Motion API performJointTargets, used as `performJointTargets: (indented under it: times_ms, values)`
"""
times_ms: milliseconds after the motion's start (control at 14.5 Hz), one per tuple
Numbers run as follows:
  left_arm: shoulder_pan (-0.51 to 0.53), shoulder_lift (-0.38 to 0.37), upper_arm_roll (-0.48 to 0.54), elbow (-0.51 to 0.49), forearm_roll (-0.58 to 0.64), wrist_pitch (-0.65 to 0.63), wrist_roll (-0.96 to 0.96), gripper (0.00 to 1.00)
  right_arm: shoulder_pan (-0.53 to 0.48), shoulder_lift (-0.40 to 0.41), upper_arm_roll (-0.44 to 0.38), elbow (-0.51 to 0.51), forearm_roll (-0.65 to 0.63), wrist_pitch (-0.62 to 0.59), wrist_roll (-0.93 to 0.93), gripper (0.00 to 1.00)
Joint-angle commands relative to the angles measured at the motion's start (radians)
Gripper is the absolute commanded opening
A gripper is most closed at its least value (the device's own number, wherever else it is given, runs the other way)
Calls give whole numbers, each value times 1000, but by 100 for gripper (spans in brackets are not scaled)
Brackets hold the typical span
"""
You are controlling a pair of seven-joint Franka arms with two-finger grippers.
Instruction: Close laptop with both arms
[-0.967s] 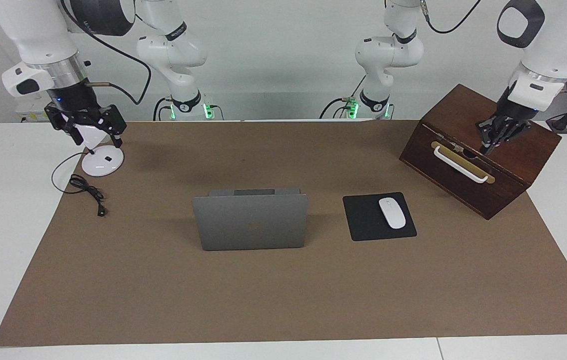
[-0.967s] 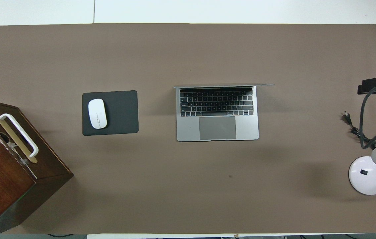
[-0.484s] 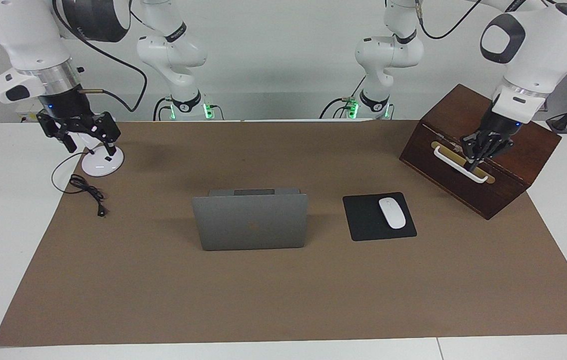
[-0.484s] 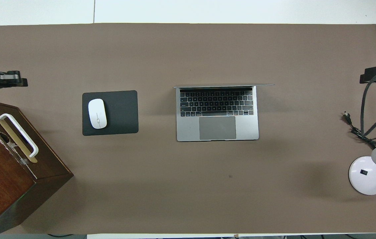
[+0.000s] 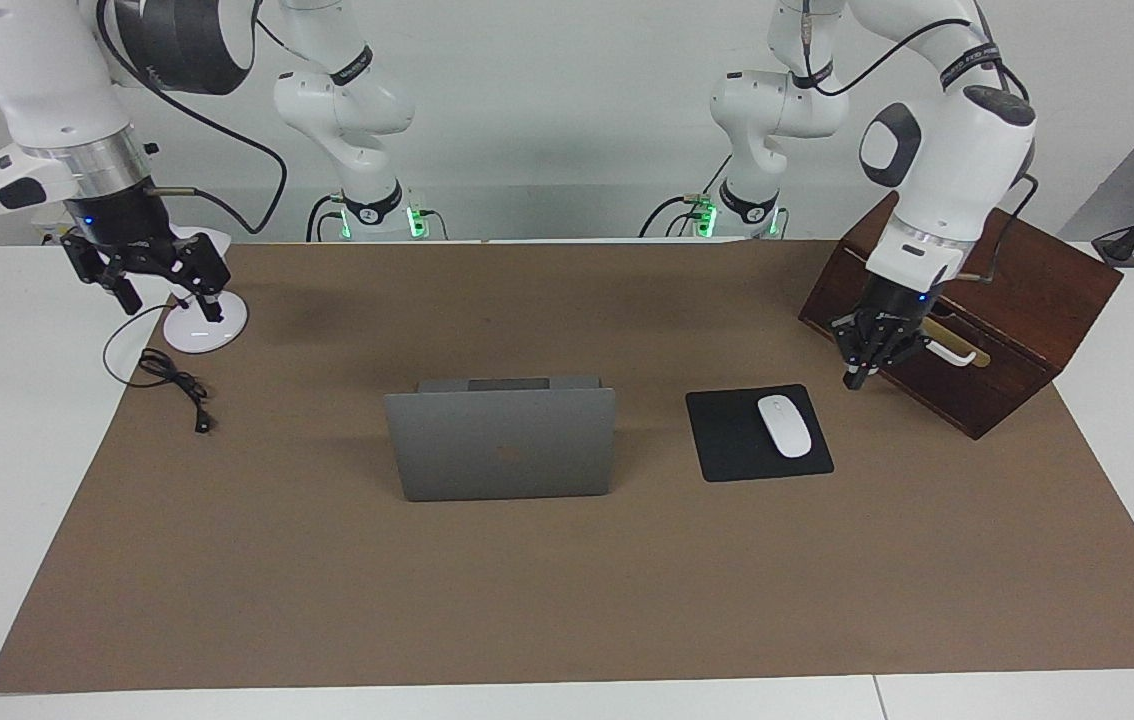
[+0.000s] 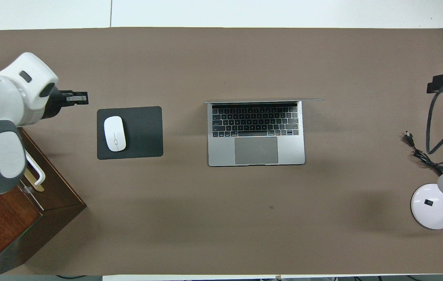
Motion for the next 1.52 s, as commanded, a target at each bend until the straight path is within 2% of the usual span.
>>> performJointTargets:
  times_ms: [0, 69, 138, 276, 484, 622, 1106, 1313, 1451]
  values:
    - [-82, -34, 13, -143, -16, 181, -25, 0, -15, 30, 9, 16, -38, 37, -50, 71]
    - [-106, -34, 13, -177, -16, 235, -43, 0, -18, 39, 9, 16, -41, 57, -56, 63]
    - [-134, -34, 13, -211, -16, 289, -51, 0, -17, 57, 9, 24, -55, 58, -56, 46]
    - [-175, -38, 13, -286, -16, 396, -54, 0, -15, 111, 13, 96, -93, 65, -59, 0]
    - [-258, -34, 13, -384, -16, 571, -123, 0, -7, 160, 15, 133, -98, 103, -71, 0]
    - [-312, -26, 13, -417, -16, 643, -170, 0, -4, 212, 18, 180, -98, 117, -71, 0]
    - [-423, 6, 15, -429, -17, 745, -194, 0, 5, 471, 26, 499, -101, 117, -57, 0]
    - [-461, 24, 13, -454, -17, 817, -209, 0, 66, 580, 18, 625, -101, 118, 33, 0]
    - [-492, 63, 15, -454, -20, 869, -233, 0, 109, 646, 12, 694, -125, 126, 76, 0]
